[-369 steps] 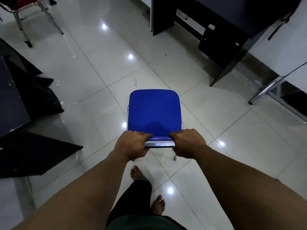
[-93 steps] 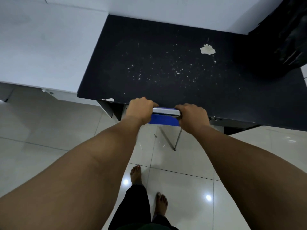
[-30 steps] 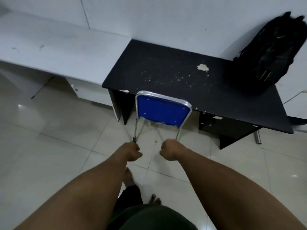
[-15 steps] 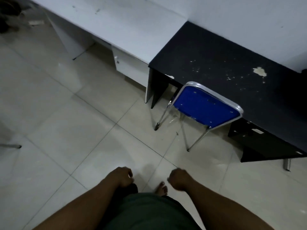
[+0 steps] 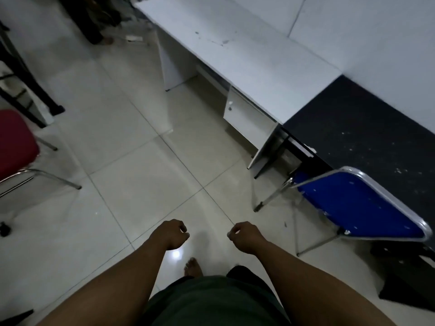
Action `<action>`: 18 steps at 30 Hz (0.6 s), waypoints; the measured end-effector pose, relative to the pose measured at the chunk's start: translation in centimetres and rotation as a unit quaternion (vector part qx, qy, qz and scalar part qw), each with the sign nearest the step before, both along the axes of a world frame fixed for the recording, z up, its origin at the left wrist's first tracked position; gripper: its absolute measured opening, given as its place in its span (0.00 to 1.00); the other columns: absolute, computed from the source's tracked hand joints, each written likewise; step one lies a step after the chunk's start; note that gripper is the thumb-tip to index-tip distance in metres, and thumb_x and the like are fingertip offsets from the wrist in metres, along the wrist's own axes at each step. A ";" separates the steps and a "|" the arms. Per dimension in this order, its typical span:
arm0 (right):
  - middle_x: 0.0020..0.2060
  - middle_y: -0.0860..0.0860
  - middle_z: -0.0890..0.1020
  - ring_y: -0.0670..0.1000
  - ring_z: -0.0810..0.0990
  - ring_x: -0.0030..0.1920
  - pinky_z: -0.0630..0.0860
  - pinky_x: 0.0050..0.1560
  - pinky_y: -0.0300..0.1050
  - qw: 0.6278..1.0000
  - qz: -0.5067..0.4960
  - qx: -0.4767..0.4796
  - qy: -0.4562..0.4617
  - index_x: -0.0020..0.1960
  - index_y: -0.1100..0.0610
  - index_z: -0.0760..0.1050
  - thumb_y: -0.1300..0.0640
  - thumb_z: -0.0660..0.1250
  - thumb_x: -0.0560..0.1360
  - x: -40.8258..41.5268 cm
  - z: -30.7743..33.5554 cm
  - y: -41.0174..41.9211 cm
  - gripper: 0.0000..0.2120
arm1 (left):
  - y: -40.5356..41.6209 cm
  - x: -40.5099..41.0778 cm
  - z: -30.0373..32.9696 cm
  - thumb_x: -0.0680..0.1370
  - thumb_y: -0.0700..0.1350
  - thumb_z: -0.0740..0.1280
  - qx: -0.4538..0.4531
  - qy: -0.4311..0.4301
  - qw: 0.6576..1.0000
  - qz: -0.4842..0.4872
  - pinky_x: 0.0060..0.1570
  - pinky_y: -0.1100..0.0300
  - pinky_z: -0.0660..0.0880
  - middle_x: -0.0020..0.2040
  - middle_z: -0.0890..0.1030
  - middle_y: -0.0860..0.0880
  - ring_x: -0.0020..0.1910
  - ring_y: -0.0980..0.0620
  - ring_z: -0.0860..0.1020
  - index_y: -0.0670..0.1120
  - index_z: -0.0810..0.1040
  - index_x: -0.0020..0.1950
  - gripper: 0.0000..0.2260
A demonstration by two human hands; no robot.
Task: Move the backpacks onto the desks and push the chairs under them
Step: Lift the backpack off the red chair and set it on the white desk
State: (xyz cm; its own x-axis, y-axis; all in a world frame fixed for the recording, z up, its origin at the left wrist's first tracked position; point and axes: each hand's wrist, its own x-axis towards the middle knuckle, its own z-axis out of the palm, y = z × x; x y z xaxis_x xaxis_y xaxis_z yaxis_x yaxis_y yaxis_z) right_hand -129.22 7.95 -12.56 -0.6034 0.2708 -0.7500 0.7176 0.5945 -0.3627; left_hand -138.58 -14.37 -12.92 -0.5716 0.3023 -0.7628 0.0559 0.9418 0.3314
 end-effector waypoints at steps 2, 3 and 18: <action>0.60 0.56 0.81 0.55 0.79 0.59 0.76 0.57 0.44 1.000 0.019 0.008 -0.011 0.61 0.60 0.79 0.48 0.66 0.79 -1.5 0.1 -0.7 0.18 | -1.5 -0.5 0.1 0.79 0.55 0.64 0.003 0.000 1.000 0.025 0.61 0.58 0.71 0.68 0.74 0.48 0.65 0.49 0.73 0.50 0.76 0.65 0.17; 0.60 0.56 0.81 0.55 0.79 0.59 0.76 0.56 0.43 0.999 0.033 0.012 -0.014 0.61 0.61 0.79 0.49 0.66 0.79 -2.5 0.1 -1.3 0.18 | -2.5 -0.8 0.1 0.79 0.55 0.64 0.004 0.000 0.999 0.042 0.61 0.58 0.71 0.68 0.74 0.48 0.65 0.49 0.73 0.50 0.76 0.65 0.16; 0.61 0.56 0.81 0.55 0.78 0.61 0.75 0.59 0.44 0.973 0.229 0.017 -0.019 0.62 0.61 0.79 0.48 0.63 0.80 -15.6 -1.5 -9.7 0.19 | -11.7 -6.8 0.8 0.80 0.54 0.64 -0.015 -0.013 0.981 0.191 0.64 0.57 0.71 0.67 0.75 0.47 0.65 0.49 0.73 0.48 0.76 0.67 0.18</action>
